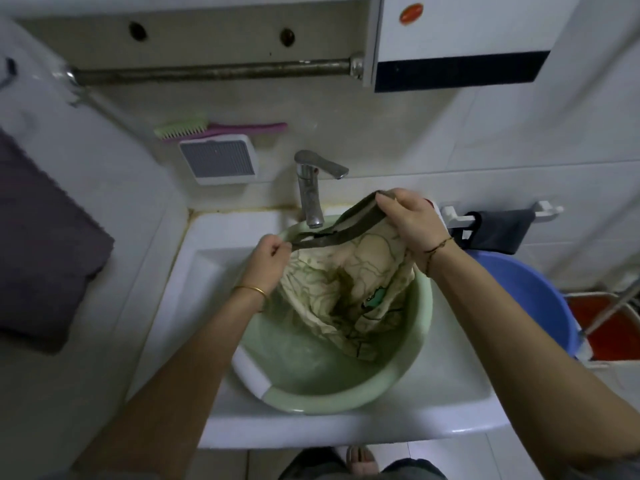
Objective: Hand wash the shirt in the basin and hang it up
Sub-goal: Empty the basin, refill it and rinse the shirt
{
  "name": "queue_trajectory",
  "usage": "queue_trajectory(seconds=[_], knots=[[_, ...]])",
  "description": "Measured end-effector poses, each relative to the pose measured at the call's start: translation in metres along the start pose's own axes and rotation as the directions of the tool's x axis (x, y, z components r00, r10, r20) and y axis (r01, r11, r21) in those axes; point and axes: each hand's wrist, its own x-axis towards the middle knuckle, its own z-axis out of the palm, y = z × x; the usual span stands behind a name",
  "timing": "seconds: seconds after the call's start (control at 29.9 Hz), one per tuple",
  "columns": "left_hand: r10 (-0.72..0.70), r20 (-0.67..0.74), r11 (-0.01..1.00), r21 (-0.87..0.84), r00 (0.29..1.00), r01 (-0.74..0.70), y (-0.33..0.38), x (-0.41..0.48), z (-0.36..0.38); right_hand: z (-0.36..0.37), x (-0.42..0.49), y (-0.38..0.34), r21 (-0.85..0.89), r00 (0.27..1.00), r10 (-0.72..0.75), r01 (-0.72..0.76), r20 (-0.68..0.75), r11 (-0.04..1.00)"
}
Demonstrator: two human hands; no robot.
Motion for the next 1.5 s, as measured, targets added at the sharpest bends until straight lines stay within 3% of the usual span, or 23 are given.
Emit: queue_trajectory(seconds=[0.1, 0.2, 0.27, 0.37, 0.5, 0.67, 0.8, 1.07, 1.24, 1.37, 1.44, 1.5], knots=[[0.08, 0.002, 0.987, 0.143, 0.997, -0.079, 0.023, -0.001, -0.028, -0.014, -0.002, -0.002, -0.017, 0.998, -0.004, 0.005, 0.058, 1.0], [0.177, -0.041, 0.928, 0.341, 0.983, -0.152, 0.04, -0.004, -0.053, -0.021, -0.002, -0.007, -0.281, 0.985, -0.031, 0.079, 0.17, 0.957], [0.176, -0.041, 0.886, 0.441, 0.984, -0.141, 0.049, -0.008, -0.062, -0.018, -0.002, -0.01, -0.47, 0.976, -0.06, 0.154, 0.208, 0.869], [0.116, -0.048, 0.889, 0.452, 0.992, -0.082, 0.064, -0.018, -0.071, -0.011, 0.0, -0.012, -0.535, 0.98, -0.106, 0.182, 0.169, 0.825], [0.085, -0.069, 0.975, 0.21, 0.994, -0.069, 0.092, -0.032, -0.087, -0.001, 0.0, -0.029, -0.322, 0.982, -0.176, 0.187, 0.063, 0.928], [0.239, -0.224, 0.97, 0.105, 0.945, -0.22, 0.138, -0.036, -0.104, 0.017, -0.003, -0.09, -0.017, 0.971, -0.24, 0.239, -0.02, 0.971], [0.375, -0.341, 0.927, 0.106, 0.862, -0.361, 0.184, -0.038, -0.121, 0.03, -0.008, -0.143, 0.171, 0.951, -0.307, 0.31, -0.041, 0.935], [0.523, -0.406, 0.813, -0.028, 0.75, -0.582, 0.26, -0.054, -0.151, 0.037, -0.022, -0.228, 0.524, 0.925, -0.374, 0.348, -0.06, 0.777], [0.493, -0.339, 0.768, -0.264, 0.801, -0.584, 0.251, -0.047, -0.143, 0.039, -0.027, -0.22, 0.611, 0.926, -0.37, 0.339, -0.079, 0.716], [0.34, -0.185, 0.867, -0.319, 0.922, -0.384, 0.186, -0.025, -0.101, 0.046, -0.014, -0.147, 0.495, 0.98, -0.18, 0.201, -0.09, 0.845], [0.265, -0.125, 0.927, -0.24, 0.956, -0.288, 0.146, -0.015, -0.077, 0.047, -0.008, -0.103, 0.262, 0.988, -0.072, 0.106, -0.134, 0.959], [0.224, -0.076, 0.965, -0.12, 0.972, -0.232, 0.106, -0.008, -0.054, 0.047, -0.003, -0.062, -0.043, 0.992, -0.013, 0.008, -0.127, 0.999]])
